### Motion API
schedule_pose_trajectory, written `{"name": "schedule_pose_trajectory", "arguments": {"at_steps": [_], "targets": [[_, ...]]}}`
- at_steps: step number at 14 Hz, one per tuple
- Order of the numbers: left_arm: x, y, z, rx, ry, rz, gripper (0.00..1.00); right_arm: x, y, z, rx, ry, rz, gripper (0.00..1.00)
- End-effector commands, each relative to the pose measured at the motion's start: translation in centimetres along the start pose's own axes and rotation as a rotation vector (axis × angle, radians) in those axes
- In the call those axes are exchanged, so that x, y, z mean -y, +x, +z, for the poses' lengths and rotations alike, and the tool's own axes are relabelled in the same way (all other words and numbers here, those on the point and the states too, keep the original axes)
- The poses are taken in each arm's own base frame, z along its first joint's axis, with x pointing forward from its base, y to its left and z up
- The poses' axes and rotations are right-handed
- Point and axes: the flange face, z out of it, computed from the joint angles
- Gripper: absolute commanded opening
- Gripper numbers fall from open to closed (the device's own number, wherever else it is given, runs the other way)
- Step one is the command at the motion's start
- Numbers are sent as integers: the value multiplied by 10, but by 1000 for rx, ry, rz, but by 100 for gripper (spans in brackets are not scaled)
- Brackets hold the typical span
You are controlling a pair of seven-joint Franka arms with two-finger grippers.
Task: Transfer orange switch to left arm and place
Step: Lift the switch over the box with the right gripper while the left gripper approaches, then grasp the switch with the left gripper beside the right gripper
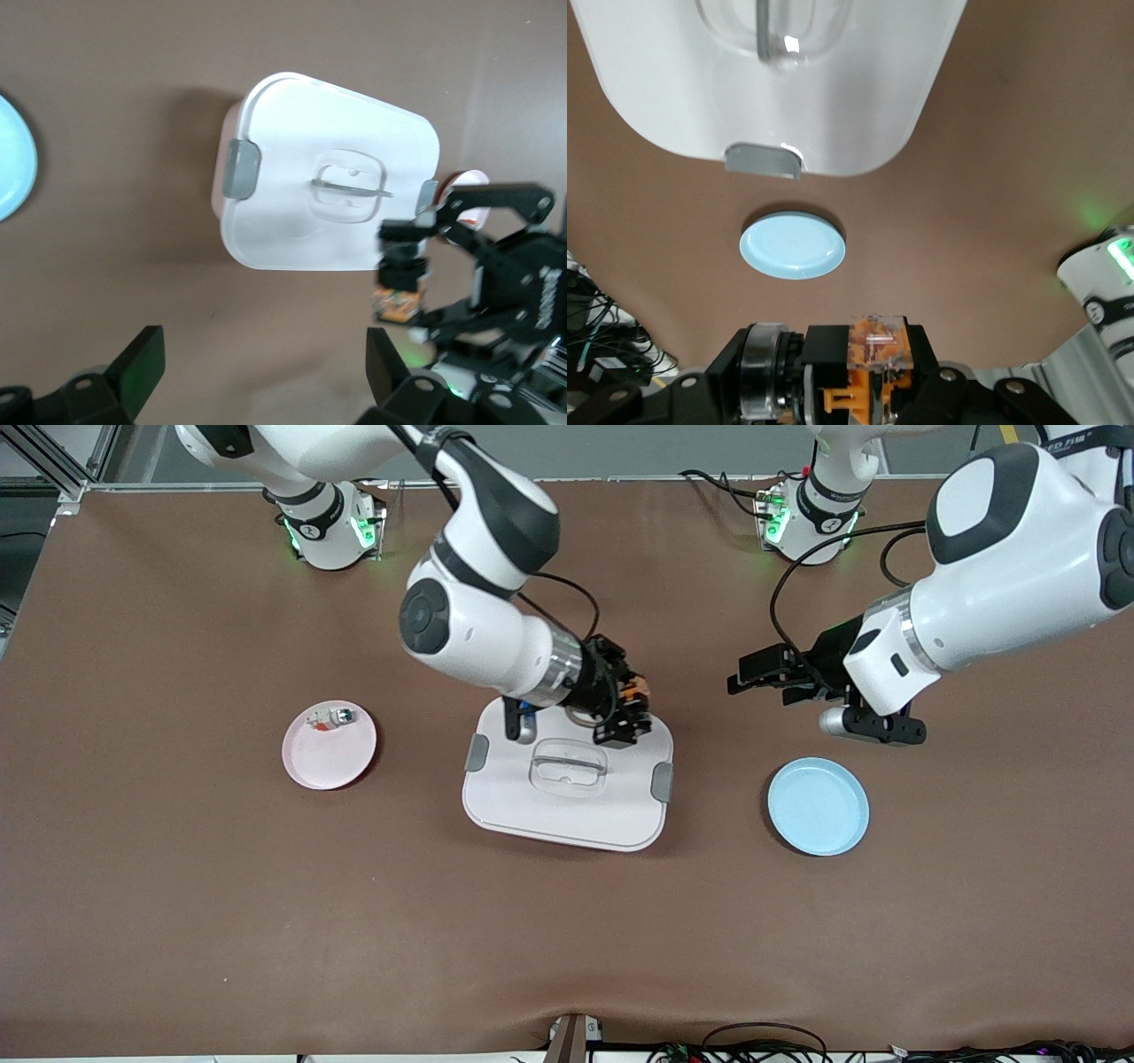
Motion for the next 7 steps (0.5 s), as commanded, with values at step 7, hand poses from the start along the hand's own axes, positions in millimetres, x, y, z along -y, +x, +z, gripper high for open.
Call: {"name": "schedule_pose_trajectory", "arguments": {"at_steps": [7], "targets": [[-15, 3, 15, 36, -133, -29, 95, -17, -56, 17, 114, 78, 134, 0]]}}
